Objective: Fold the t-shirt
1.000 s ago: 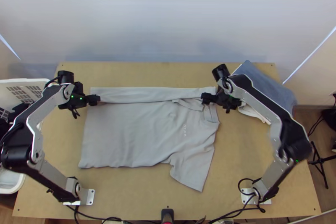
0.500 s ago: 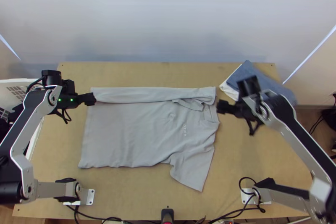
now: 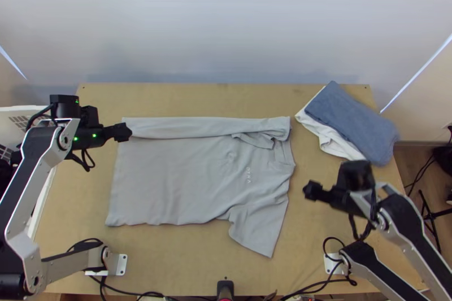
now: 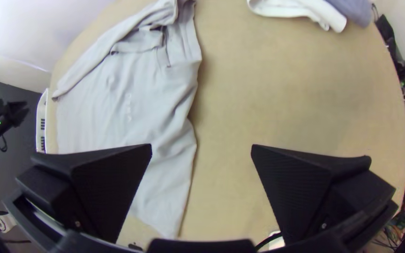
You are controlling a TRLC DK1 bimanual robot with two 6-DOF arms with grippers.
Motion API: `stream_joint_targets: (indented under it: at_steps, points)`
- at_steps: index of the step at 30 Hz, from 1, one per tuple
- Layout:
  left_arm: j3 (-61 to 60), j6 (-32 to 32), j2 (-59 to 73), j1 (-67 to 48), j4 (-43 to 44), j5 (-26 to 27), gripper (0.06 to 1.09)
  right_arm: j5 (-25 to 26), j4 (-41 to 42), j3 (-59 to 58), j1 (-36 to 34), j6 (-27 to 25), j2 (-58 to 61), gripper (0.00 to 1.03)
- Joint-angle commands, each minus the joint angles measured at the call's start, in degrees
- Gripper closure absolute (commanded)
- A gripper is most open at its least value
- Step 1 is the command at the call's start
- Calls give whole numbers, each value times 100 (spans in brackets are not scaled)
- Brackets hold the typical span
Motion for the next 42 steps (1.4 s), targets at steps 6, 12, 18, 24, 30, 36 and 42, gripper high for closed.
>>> stream_joint_targets:
  at_steps: [6, 12, 18, 24, 30, 36, 42]
  points:
    - [-167, -287, -335, -38, -74, -18, 10, -733, 692, -1134, 750, 637, 34, 4]
    - [-255, -322, -414, 59, -74, -79, 10, -733, 1096, -1046, 1128, 655, 464, 4]
    - [-325, -339, -564, 146, -82, -106, 10, -724, 1421, -950, 1400, 505, 596, 5]
    - [-554, -366, -783, 287, -91, -106, 10, -724, 1536, -1002, 1251, 391, 1036, 11]
    - [-651, -348, -862, 393, -91, -106, 10, -724, 1615, -1011, 1260, 391, 1563, 13]
    - [-633, -331, -854, 428, -82, -106, 10, -724, 1615, -1134, 1225, 295, 1458, 41]
    - [-607, -348, -810, 393, -47, -106, 10, -707, 2063, -1284, 1172, 268, 1291, 85]
